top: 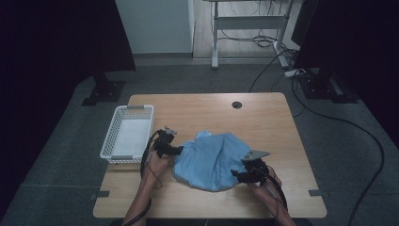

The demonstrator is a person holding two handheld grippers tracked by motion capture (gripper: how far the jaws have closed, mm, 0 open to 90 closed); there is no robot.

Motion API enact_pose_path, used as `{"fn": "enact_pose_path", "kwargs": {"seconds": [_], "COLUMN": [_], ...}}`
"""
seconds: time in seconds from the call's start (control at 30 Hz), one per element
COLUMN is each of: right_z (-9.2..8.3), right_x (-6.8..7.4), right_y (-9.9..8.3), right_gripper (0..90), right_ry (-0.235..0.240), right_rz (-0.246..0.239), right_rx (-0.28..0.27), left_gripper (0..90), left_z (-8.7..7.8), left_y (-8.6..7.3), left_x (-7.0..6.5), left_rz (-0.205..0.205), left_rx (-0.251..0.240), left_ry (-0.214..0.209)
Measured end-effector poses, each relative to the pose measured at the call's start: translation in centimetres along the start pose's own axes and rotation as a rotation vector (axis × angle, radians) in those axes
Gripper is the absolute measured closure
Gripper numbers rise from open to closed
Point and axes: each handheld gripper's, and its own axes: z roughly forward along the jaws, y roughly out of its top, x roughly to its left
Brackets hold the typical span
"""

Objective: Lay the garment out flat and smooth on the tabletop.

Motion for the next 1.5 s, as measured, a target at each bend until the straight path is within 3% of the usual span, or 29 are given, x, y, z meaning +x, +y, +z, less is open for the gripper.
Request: {"fn": "enact_pose_path", "kwargs": {"seconds": [0.07,0.1,0.2,0.27,0.37,0.5,0.57,0.63,0.7,0.8,0.87,0.93,1.03,1.13,1.23,1.33,1.43,1.5], "right_z": [-0.9,-1.0,0.3,2.0,4.7,7.3,7.4,7.3,7.2,6.6,5.6,4.1,0.3,-4.3,-7.7,-9.4,-9.1,-8.5], "right_x": [-1.2,-1.9,-4.6,-6.1,-7.4,-8.3,-8.4,-8.1,-7.7,-7.6,-7.9,-8.1,-7.6,-6.3,-5.5,-5.2,-5.2,-5.2], "right_y": [1.2,1.8,3.4,4.1,4.5,4.3,4.4,4.6,4.6,4.6,4.9,5.5,6.5,6.0,4.1,0.1,-3.7,-6.1], "right_gripper": [34.0,33.9,33.8,34.8,40.4,53.0,68.1,80.6,87.7,88.6,88.7,88.7,88.7,88.6,88.6,88.5,88.4,88.2], "right_ry": [-0.034,-0.05,-0.083,-0.077,-0.077,-0.093,-0.093,-0.085,-0.086,-0.106,-0.122,-0.134,-0.144,-0.147,-0.151,-0.116,-0.069,0.013], "right_rz": [0.008,0.01,0.023,0.054,0.063,0.07,0.079,0.06,0.037,0.023,0.025,0.023,0.002,-0.023,-0.015,0.049,0.123,0.182], "right_rx": [-0.032,-0.041,-0.024,-0.005,0.042,0.099,0.095,0.114,0.126,0.113,0.077,0.028,-0.071,-0.167,-0.215,-0.215,-0.157,-0.133], "left_gripper": [32.3,31.3,31.2,33.4,42.4,59.0,70.5,80.9,88.7,89.2,89.4,89.4,89.5,89.5,89.4,89.3,89.1,88.6], "left_z": [-1.0,-1.3,-1.1,-0.3,1.2,1.6,1.8,1.9,2.2,1.7,0.2,-2.3,-6.8,-11.3,-13.4,-13.2,-11.5,-10.8], "left_y": [0.6,0.8,0.8,0.5,-0.2,-0.2,0.0,0.1,0.3,0.8,1.4,2.1,2.3,0.6,-2.4,-7.0,-10.8,-12.2], "left_x": [-0.7,-1.4,-3.4,-4.2,-4.9,-4.9,-4.9,-4.7,-4.2,-3.3,-2.6,-2.1,-1.7,-1.5,-1.4,-1.6,-1.5,-1.4], "left_rz": [-0.01,0.004,0.053,0.075,0.123,0.129,0.135,0.137,0.122,0.087,0.069,0.069,0.072,0.082,0.077,0.048,-0.001,-0.034], "left_rx": [-0.042,-0.045,-0.017,0.019,0.093,0.076,0.075,0.066,0.061,0.012,-0.047,-0.118,-0.222,-0.302,-0.306,-0.208,-0.096,-0.047], "left_ry": [-0.07,-0.1,-0.145,-0.146,-0.112,-0.122,-0.137,-0.124,-0.132,-0.119,-0.107,-0.083,-0.067,-0.049,-0.048,-0.069,-0.124,-0.165]}}
